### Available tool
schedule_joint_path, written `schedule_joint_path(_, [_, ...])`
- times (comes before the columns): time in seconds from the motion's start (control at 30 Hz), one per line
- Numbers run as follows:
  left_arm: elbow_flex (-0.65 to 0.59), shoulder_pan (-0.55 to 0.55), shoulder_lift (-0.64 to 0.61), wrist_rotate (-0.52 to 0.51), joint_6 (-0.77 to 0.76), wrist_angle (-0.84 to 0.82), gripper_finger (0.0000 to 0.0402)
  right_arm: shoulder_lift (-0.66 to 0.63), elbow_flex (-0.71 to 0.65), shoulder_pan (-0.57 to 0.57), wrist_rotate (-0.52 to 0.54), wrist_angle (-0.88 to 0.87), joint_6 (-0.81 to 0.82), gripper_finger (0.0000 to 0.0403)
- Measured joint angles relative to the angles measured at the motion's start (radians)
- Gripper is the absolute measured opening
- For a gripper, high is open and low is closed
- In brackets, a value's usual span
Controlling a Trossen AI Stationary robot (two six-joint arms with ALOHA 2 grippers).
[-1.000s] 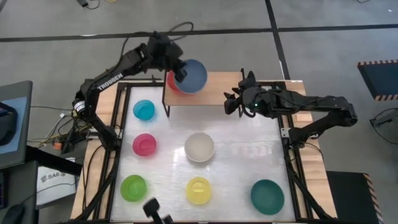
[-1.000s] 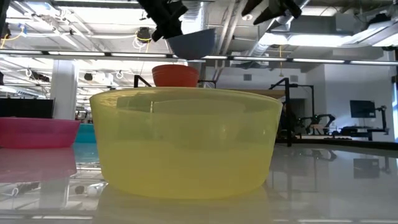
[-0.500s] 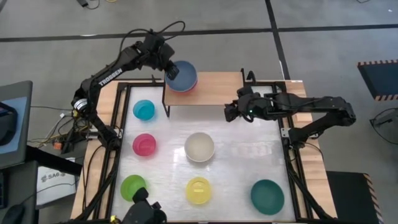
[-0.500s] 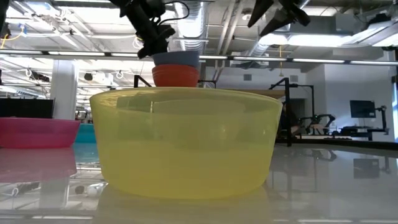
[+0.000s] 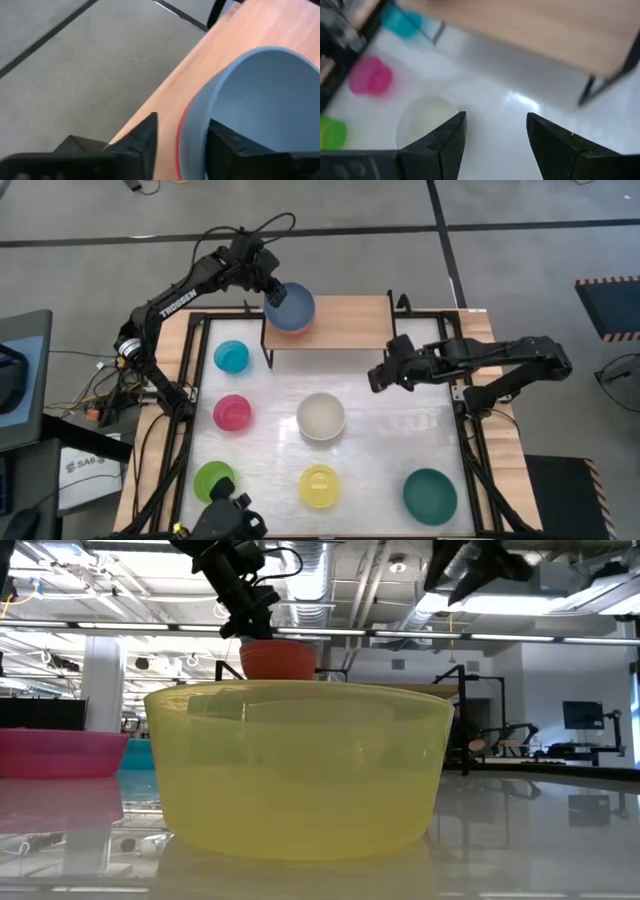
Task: Place and stack bowls onto a shelf
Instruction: Stack the blue bowl on top of the orange bowl on the shelf
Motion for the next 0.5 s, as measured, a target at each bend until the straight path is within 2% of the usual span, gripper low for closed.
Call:
schedule_joint_path(0.2, [0.024,0.038,-0.008,0.000,0.002,0.040,0.0184,0.031,0.000,0.102,-0.112,-0.150,0.117,0.0232])
schedule_joint_path(0.5, [0.011,0.048,0.034,0.091,0.013,0.039,0.0180,0.124,0.000,0.291,-0.181,-0.112,0.269,0.0232])
